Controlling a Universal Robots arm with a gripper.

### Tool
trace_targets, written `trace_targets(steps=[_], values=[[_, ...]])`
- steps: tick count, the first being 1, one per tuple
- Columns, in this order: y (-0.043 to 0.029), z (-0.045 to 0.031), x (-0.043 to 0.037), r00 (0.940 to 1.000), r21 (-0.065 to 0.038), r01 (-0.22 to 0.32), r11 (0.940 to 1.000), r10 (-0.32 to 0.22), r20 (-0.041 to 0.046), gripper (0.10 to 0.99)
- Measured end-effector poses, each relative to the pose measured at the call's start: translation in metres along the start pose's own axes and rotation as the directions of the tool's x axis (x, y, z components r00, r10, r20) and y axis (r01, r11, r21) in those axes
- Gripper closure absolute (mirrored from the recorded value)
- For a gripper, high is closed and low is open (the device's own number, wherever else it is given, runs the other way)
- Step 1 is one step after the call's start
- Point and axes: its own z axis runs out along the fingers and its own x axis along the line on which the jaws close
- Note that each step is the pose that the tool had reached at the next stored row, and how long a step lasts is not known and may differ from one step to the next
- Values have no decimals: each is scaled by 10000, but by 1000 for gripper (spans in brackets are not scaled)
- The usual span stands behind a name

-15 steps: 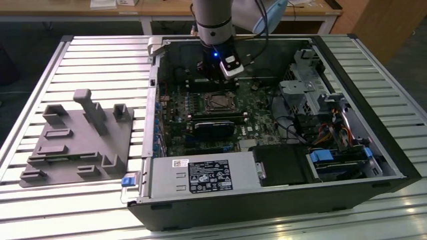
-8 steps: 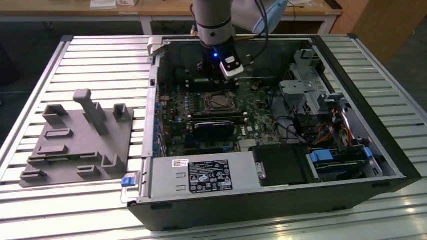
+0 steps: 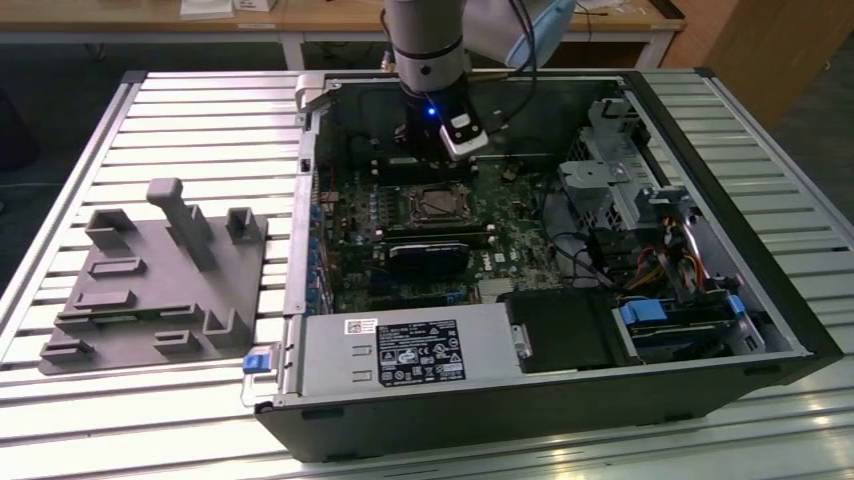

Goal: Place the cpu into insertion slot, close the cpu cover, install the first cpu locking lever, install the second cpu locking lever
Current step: 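Install the first cpu locking lever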

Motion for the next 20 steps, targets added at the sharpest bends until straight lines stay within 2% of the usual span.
trace_targets(steps=[20], values=[[-59,42,-4,9999,-26,9,10000,-8,112,980]])
